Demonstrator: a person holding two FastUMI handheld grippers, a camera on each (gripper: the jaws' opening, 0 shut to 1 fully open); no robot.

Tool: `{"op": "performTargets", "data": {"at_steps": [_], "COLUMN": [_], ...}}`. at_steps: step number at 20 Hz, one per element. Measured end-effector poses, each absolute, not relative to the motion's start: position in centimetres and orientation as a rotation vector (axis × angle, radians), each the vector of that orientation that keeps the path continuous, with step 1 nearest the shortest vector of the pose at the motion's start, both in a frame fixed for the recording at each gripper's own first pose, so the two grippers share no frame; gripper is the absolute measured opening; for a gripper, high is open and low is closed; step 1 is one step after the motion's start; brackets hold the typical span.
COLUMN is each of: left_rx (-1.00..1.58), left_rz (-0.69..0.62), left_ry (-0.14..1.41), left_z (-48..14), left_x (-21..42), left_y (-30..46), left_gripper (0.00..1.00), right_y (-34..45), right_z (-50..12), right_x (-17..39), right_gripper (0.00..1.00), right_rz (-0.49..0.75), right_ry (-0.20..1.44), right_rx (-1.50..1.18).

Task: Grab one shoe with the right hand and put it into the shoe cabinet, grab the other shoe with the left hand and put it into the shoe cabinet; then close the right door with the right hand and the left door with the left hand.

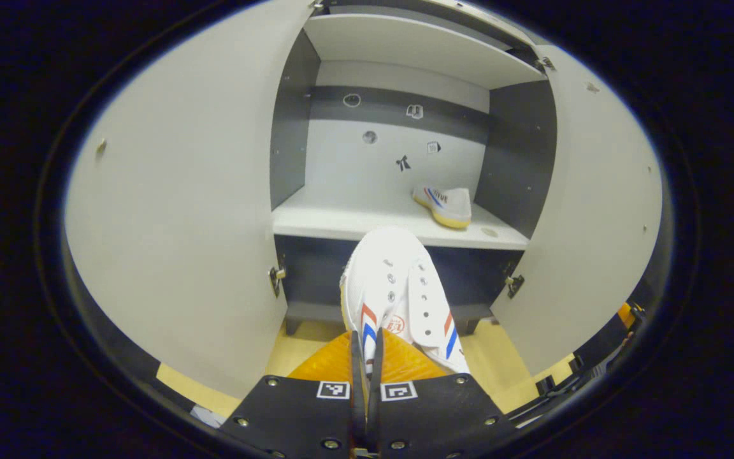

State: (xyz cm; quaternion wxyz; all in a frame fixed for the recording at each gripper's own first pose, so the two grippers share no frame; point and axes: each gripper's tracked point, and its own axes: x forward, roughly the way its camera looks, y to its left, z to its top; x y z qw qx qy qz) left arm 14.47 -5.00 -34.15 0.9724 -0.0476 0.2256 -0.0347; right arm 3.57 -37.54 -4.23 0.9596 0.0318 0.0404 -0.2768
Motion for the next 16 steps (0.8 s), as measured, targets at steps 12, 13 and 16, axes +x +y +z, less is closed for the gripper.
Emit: {"op": "performTargets", "data": {"at_steps": [12, 13, 16], "left_rx": [-0.148, -0.142, -0.161], "left_rz": [-0.119, -0.107, -0.089], "left_ry": [0.339, 0.33, 0.307], "left_z": [-33.8, -33.6, -33.5], "left_x": [14.6, 14.4, 14.5], "left_y": [-4.9, -4.9, -4.8], "left_gripper": [0.02, 0.01, 0.02], "right_y": [-38.6, -38.5, -38.4], "right_z": [-1.3, -1.4, -2.2], "right_x": [3.2, 3.4, 4.0], "right_gripper": [0.98, 0.97, 0.96], "right_rz": [-0.575, -0.571, -0.555], "right_ry": [0.007, 0.008, 0.05], "right_rx": [0.075, 0.078, 0.082]}}
